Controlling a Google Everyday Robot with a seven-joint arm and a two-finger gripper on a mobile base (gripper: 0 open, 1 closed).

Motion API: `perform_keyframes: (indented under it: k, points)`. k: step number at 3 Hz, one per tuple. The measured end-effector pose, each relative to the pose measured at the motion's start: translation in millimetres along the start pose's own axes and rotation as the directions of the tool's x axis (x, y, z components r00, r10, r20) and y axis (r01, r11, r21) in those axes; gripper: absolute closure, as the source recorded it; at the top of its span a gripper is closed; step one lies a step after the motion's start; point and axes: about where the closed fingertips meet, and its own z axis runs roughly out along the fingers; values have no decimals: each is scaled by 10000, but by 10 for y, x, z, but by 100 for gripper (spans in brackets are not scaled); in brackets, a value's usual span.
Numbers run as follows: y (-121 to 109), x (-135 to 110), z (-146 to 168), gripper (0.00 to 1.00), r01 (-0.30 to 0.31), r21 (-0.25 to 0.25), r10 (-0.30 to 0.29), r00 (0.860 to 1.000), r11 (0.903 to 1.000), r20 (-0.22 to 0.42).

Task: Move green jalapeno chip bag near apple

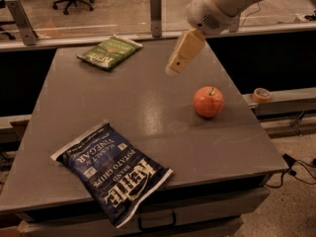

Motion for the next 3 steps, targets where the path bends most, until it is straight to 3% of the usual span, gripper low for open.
perform_keyframes:
  k: [1, 2, 3]
  points:
    - [-303, -501, 784, 0, -634, -13, 628, 9859, 9980, 1551]
    - [-392, -1079, 1560, 0, -1047, -335, 1098, 9607, 9939, 2548]
    - [-388, -1082, 1567, 0, -1056, -356, 1112, 9601, 9938, 2566]
